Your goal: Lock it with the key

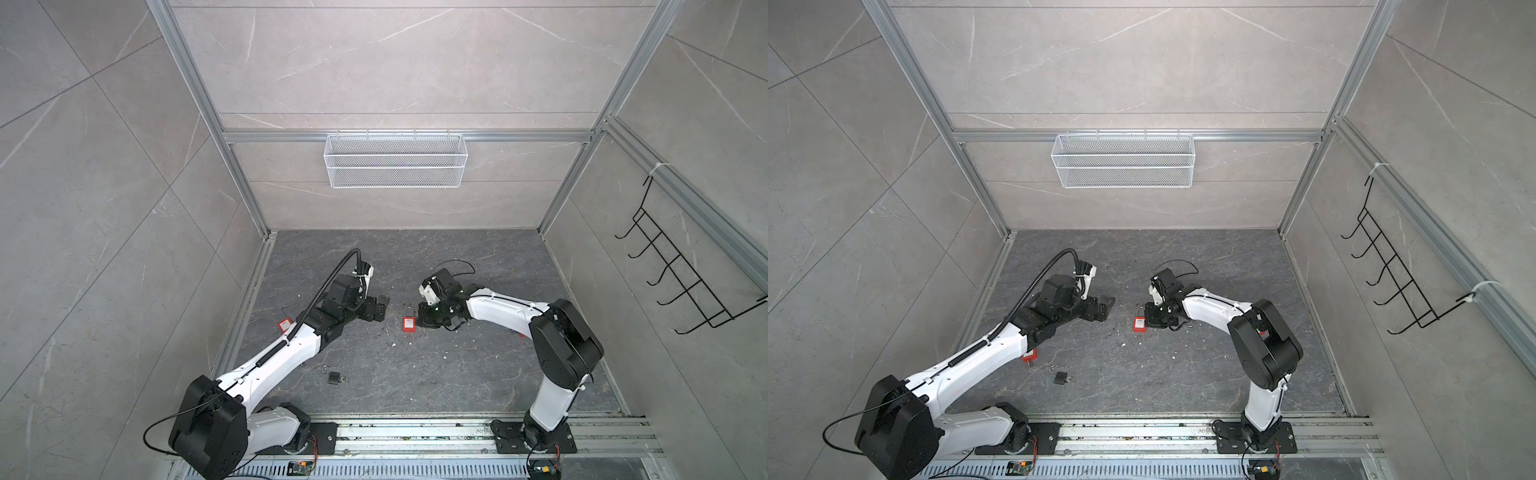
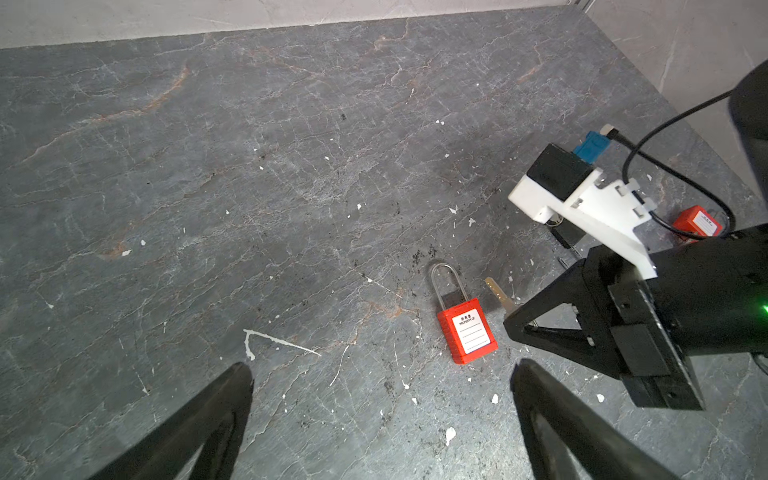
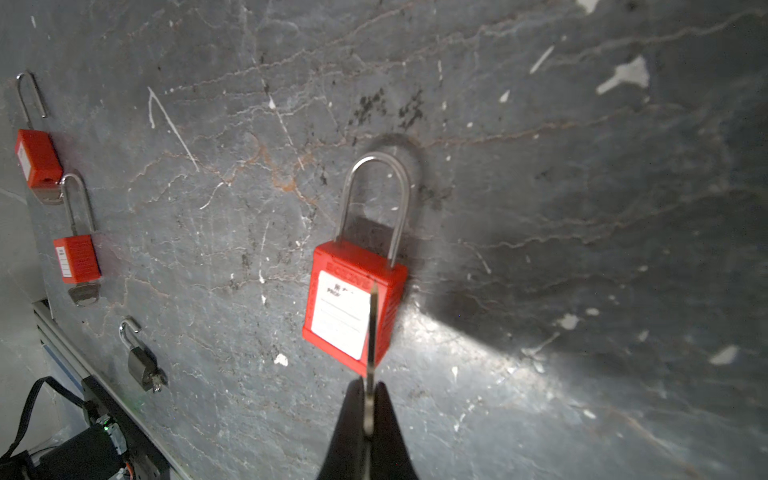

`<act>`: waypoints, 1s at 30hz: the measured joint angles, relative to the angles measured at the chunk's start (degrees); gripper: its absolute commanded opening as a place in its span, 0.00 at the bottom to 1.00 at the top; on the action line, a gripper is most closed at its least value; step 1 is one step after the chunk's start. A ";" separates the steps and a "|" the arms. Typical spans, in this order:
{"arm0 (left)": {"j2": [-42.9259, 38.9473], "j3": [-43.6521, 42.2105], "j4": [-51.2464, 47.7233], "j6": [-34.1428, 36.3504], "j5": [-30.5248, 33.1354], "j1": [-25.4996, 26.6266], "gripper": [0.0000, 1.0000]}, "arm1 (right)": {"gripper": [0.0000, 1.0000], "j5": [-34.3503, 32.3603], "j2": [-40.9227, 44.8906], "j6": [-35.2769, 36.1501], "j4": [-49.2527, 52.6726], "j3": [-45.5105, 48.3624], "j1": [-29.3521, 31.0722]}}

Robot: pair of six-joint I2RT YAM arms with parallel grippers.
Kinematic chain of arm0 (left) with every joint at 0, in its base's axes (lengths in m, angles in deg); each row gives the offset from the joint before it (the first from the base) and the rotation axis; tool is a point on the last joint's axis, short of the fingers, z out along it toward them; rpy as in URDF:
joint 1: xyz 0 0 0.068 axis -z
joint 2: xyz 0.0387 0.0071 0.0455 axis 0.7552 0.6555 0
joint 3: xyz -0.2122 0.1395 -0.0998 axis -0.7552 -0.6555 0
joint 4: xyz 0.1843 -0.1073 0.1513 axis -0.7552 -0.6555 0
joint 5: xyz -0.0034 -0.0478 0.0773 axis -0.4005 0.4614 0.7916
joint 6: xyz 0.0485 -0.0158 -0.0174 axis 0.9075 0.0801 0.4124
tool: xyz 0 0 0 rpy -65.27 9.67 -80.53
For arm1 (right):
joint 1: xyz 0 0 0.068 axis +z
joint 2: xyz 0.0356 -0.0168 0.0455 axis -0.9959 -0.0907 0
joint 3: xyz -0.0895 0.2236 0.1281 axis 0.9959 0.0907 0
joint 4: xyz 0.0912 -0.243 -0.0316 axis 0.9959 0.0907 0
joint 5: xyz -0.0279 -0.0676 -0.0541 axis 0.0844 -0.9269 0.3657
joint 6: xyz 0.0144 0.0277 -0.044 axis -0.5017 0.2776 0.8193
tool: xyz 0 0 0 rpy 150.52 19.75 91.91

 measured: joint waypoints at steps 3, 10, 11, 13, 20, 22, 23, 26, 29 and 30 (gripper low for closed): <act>-0.20 0.28 -0.94 0.02 -0.44 0.00 1.00 | 0.02 -0.02 -0.55 0.00 0.20 -0.11 -0.35; -1.70 1.60 -3.26 -0.22 -2.69 0.00 0.98 | 0.05 0.02 -2.38 0.04 1.66 -1.05 -0.35; -2.01 1.84 -3.74 -0.39 -2.99 -0.02 0.97 | 0.06 0.04 -2.84 0.02 2.12 -1.44 -0.35; -2.58 2.14 -4.26 -0.83 -3.30 0.00 0.97 | 0.08 0.02 -3.61 0.04 2.64 -1.95 -0.35; -4.39 3.67 -8.76 -2.23 -5.22 0.00 0.92 | 0.24 -0.31 -3.89 0.66 3.34 -1.95 -0.35; -4.68 4.35 -10.49 -2.86 -6.08 0.00 0.92 | 0.27 -0.42 -3.89 1.22 3.32 -1.95 -0.35; -5.14 4.42 -11.19 -3.21 -6.32 0.00 0.92 | 0.28 -0.44 -3.89 1.40 3.32 -1.95 -0.35; -7.02 4.39 -13.22 -4.22 -6.82 0.00 0.92 | 0.32 -1.51 -3.63 1.86 3.56 -1.95 -0.35; -8.63 4.39 -13.92 -5.09 -7.39 0.00 0.93 | 0.38 -3.67 -1.75 2.91 5.01 -1.95 -0.35; -8.90 4.39 -13.92 -5.42 -7.52 0.00 0.93 | 0.40 -4.52 -0.39 3.28 5.77 -1.99 -0.37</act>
